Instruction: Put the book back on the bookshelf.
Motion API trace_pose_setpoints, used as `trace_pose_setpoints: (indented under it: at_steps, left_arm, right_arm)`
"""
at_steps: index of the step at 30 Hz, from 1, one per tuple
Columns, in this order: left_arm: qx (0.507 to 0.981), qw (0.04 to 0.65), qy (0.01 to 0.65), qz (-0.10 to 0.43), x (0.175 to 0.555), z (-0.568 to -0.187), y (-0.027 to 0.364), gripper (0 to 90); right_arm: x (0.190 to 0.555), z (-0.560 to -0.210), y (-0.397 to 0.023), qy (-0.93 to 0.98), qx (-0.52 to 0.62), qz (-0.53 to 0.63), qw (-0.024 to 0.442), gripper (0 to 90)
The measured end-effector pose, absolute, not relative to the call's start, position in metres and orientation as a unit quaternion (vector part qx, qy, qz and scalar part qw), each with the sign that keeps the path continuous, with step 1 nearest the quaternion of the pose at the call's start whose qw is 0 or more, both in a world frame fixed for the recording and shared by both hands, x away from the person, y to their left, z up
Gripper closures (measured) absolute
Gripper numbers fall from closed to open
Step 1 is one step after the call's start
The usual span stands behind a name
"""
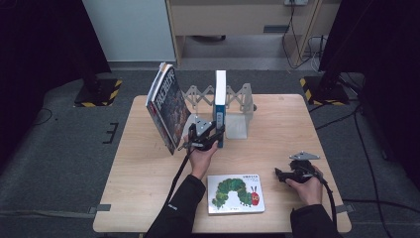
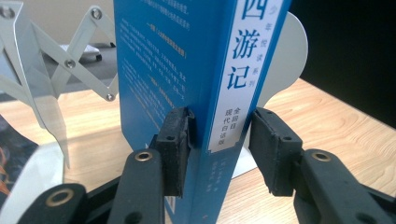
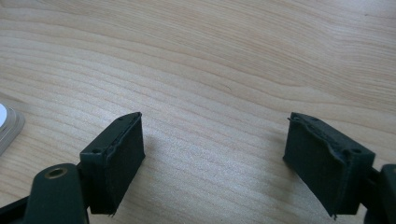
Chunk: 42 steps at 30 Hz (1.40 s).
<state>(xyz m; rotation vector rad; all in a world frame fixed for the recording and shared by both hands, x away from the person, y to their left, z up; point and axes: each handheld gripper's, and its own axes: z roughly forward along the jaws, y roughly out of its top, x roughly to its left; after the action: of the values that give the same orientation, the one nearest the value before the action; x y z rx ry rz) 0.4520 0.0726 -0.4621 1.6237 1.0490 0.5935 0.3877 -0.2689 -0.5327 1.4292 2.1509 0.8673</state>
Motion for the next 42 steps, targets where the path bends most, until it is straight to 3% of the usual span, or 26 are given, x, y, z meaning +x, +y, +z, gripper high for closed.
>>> trace_pose_setpoints:
  at_steps: [14,22,32,42]
  left_arm:
    - [0.690,0.529,0.429,0.245,0.446,-0.456,0.077,58.3]
    - [0.726,0.514,0.392,0.233,0.423,-0.438,0.094,53.0]
    - [0.742,0.507,0.399,0.185,0.394,-0.421,0.134,50.2]
    - [0.765,0.480,0.393,0.172,0.363,-0.432,0.159,46.7]
  right_arm:
    - [0.388,-0.533,-0.269,0.773,0.513,0.311,0.207,20.1]
    - [0.385,-0.525,-0.267,0.769,0.509,0.327,0.207,22.7]
    - [0.375,-0.509,-0.262,0.752,0.509,0.363,0.207,23.8]
    - [0.367,-0.500,-0.251,0.754,0.490,0.389,0.200,25.2]
